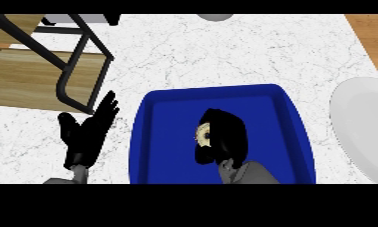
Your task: Pick the cupcake from the tray and place it in the plate
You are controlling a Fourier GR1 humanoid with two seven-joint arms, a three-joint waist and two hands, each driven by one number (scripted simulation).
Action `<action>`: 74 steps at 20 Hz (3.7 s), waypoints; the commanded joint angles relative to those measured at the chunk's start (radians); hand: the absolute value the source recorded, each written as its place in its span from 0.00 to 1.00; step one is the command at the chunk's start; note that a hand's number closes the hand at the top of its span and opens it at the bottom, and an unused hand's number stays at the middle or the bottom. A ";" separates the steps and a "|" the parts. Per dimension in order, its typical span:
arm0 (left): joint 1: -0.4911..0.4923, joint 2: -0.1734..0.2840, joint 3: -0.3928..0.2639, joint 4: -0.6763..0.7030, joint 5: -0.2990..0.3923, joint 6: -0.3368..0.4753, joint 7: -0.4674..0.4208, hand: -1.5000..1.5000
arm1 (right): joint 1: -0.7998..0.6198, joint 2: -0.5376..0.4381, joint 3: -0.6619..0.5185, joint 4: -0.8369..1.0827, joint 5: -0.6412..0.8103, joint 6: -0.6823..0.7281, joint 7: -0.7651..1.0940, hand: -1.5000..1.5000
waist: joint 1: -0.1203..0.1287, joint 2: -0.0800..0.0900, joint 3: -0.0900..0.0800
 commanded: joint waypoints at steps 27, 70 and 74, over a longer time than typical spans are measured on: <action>0.057 -0.016 0.030 -0.008 -0.024 -0.018 0.024 0.50 | -0.071 0.010 -0.391 -0.177 0.763 -0.389 0.272 1.00 | -0.030 -0.003 -0.004; -0.003 -0.017 0.078 0.010 -0.036 -0.093 0.074 0.50 | 0.083 -0.509 -1.185 0.672 -0.644 -0.609 -1.136 0.00 | 0.001 0.008 0.001; 0.024 -0.083 0.036 0.018 -0.081 -0.031 0.048 0.50 | 0.030 -0.489 -1.282 0.648 -0.743 -0.635 -1.285 0.00 | -0.002 0.006 -0.001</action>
